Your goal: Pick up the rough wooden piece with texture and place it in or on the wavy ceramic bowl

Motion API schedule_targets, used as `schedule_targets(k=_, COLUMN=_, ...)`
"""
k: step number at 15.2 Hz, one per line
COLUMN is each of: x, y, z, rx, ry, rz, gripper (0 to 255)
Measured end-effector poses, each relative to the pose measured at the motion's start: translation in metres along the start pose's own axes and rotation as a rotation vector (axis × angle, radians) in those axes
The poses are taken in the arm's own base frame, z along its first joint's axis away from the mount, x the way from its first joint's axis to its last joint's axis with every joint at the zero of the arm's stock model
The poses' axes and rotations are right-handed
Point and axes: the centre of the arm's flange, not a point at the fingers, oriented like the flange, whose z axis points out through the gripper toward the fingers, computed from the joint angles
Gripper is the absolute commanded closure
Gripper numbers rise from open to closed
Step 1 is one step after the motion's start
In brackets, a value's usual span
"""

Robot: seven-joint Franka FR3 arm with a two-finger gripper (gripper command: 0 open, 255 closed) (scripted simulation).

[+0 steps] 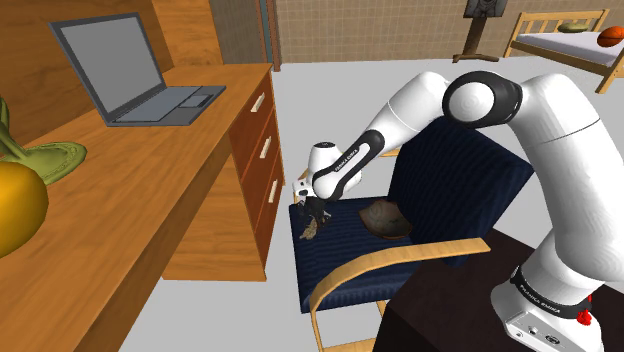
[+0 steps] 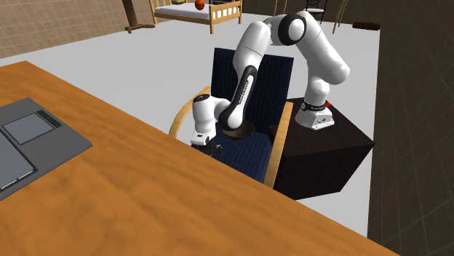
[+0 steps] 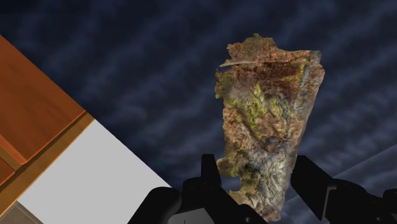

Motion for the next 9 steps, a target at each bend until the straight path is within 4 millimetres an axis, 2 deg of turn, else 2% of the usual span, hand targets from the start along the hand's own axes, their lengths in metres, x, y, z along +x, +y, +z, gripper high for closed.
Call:
schedule_targets(k=5, x=0.0, y=0.0, z=-0.001, rx=0.002, ry=0.0, rz=0.0, gripper=255)
schedule_targets(k=9, x=0.005, y=0.002, z=-0.019, rx=0.002, ry=0.001, rz=0.0, gripper=255)
